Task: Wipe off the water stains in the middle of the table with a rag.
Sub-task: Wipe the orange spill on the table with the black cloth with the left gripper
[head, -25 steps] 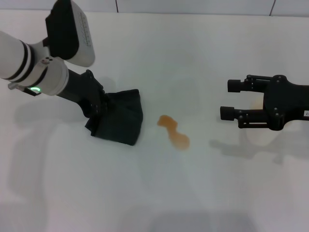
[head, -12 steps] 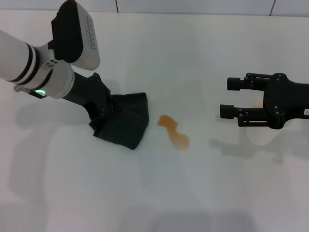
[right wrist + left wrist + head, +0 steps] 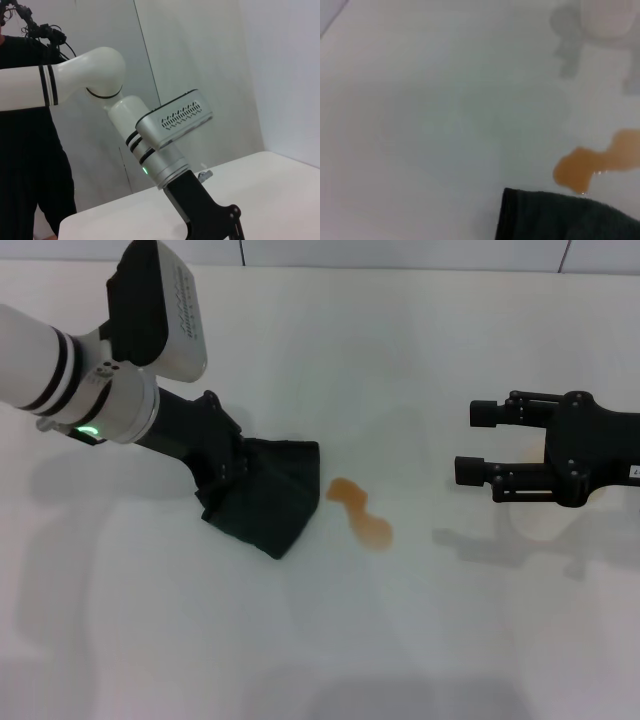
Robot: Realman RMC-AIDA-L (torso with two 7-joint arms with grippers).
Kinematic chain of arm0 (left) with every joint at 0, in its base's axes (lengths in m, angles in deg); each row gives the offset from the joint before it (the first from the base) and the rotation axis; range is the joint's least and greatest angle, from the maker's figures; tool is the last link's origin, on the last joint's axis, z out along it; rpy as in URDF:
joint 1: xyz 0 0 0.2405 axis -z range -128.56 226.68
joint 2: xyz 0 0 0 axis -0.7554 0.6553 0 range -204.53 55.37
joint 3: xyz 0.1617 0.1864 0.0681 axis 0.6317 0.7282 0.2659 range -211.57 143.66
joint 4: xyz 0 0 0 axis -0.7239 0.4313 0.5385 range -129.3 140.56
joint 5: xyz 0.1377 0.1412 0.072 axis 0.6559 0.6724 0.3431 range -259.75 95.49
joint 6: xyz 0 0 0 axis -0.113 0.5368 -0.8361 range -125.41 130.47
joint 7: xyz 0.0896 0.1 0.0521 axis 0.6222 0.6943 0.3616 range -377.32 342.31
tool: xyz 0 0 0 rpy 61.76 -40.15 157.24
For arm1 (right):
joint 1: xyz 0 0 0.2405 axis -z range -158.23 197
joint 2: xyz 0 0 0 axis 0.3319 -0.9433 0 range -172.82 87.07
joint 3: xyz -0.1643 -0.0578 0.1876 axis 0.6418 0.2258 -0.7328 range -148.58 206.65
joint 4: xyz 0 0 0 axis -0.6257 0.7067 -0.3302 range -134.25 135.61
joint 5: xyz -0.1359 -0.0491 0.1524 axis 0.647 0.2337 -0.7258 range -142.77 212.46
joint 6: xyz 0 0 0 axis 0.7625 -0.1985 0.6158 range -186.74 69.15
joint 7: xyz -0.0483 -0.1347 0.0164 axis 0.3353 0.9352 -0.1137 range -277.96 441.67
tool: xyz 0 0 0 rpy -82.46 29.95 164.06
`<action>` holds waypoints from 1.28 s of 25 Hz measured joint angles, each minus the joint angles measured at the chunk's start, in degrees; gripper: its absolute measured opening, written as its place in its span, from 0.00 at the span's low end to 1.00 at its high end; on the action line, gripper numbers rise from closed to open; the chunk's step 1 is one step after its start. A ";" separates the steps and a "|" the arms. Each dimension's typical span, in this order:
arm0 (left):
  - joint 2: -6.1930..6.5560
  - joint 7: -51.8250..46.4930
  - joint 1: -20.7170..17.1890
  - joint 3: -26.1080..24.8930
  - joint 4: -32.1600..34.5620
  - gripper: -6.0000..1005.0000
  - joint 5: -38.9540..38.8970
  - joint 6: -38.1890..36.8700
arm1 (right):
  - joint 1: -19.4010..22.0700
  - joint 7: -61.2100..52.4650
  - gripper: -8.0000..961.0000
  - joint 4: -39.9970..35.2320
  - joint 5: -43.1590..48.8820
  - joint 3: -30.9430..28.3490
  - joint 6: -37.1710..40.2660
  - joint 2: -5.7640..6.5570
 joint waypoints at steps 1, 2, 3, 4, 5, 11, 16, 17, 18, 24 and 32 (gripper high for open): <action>-0.01 0.32 0.11 0.00 -0.10 0.09 -0.15 -0.03 | 0.00 0.00 0.80 0.00 -0.01 0.01 -0.01 0.00; -0.07 0.59 0.18 0.10 -0.13 0.09 -0.25 -0.04 | -0.01 0.00 0.80 0.01 -0.03 0.05 -0.08 0.00; -0.18 0.92 0.25 0.28 -0.14 0.09 -0.32 -0.08 | -0.03 0.00 0.80 0.02 -0.04 0.07 -0.13 0.00; -0.24 1.19 0.39 0.42 -0.20 0.09 -0.44 -0.14 | -0.06 0.00 0.80 0.02 -0.05 0.10 -0.16 0.00; -0.29 1.51 0.72 0.52 -0.46 0.09 -0.80 -0.20 | -0.08 0.00 0.80 0.03 -0.06 0.10 -0.18 0.00; -0.29 3.39 3.38 0.64 -4.07 0.09 -3.25 -0.10 | -0.11 0.00 0.80 0.17 -0.08 0.14 -0.17 0.00; -0.39 4.85 4.70 1.04 -6.03 0.09 -4.91 0.37 | -0.10 0.00 0.80 0.31 -0.08 0.22 -0.13 0.00; -0.39 5.13 4.90 1.11 -6.20 0.09 -5.24 0.37 | -0.10 0.00 0.80 0.30 -0.08 0.23 -0.14 0.00; -0.39 5.49 5.19 1.27 -6.36 0.09 -5.74 0.40 | -0.10 0.00 0.80 0.30 -0.08 0.23 -0.14 0.00; -0.43 7.39 6.30 5.39 -8.05 0.09 -10.99 1.66 | -0.10 0.00 0.80 0.22 -0.08 0.23 -0.19 0.00; -0.64 8.18 6.54 14.56 -8.26 0.09 -19.58 3.58 | -0.10 0.01 0.80 0.50 -0.08 0.40 -0.19 0.00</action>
